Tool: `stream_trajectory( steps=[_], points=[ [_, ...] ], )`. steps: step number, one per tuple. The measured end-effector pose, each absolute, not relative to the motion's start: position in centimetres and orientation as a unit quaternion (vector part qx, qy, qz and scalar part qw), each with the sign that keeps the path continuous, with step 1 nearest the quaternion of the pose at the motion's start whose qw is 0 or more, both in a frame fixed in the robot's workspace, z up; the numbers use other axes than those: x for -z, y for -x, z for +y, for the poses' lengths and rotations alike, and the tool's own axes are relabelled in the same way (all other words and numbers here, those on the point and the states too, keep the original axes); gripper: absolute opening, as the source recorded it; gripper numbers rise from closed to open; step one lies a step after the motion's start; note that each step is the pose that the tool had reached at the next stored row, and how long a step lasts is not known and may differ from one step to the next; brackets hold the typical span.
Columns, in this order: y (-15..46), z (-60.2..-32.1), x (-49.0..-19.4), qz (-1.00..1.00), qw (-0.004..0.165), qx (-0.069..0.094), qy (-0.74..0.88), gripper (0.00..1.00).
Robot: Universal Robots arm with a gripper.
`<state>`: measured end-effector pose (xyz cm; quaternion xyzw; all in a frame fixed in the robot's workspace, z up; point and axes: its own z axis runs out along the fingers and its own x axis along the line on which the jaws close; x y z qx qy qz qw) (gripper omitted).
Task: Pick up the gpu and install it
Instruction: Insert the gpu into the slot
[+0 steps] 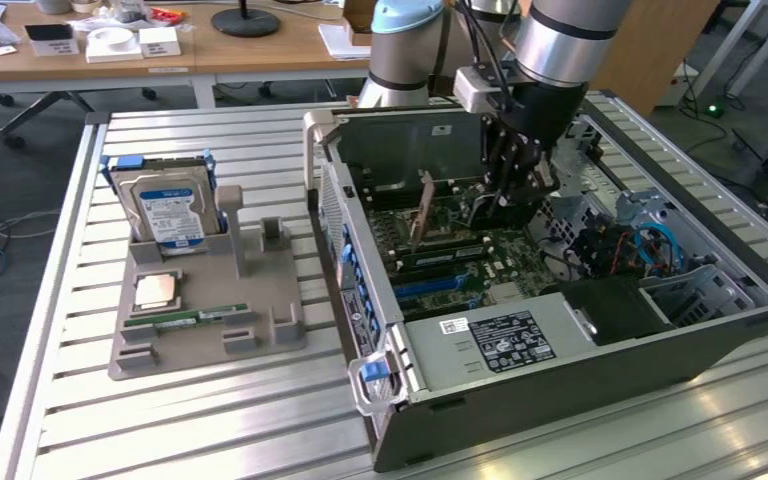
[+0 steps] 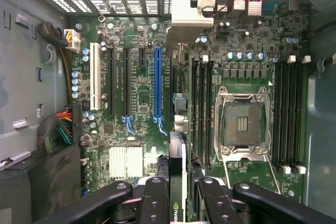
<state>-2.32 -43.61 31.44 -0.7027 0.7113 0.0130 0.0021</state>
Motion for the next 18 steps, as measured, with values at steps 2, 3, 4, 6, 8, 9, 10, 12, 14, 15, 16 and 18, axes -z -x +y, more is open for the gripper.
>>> stream_trajectory(
  steps=[2, 3, 4, 6, 8, 9, 10, 12, 14, 15, 16, 18],
  points=[
    [2.34, -43.68, -31.43, 0.711, 0.002, -0.013, 0.703, 0.26],
    [2.36, -43.76, -31.43, 0.711, 0.002, -0.013, 0.703, 0.26],
    [2.39, -43.84, -31.43, 0.711, 0.002, -0.013, 0.703, 0.26],
    [2.46, -44.01, -31.42, 0.711, 0.002, -0.013, 0.703, 0.26],
    [2.53, -44.21, -31.42, 0.711, 0.002, -0.013, 0.703, 0.26],
    [2.56, -44.29, -31.42, 0.711, 0.002, -0.013, 0.703, 0.26],
    [2.59, -44.35, -31.41, 0.711, 0.002, -0.013, 0.703, 0.26],
    [2.68, -44.38, -31.33, 0.711, 0.002, -0.013, 0.703, 0.26],
    [2.81, -44.4, -31.17, 0.711, 0.002, -0.013, 0.703, 0.26],
    [2.87, -44.4, -31.08, 0.711, 0.002, -0.013, 0.703, 0.26],
    [2.93, -44.41, -30.98, 0.711, 0.002, -0.013, 0.703, 0.26],
    [3.01, -44.42, -30.85, 0.711, 0.002, -0.013, 0.703, 0.26]
  ],
)
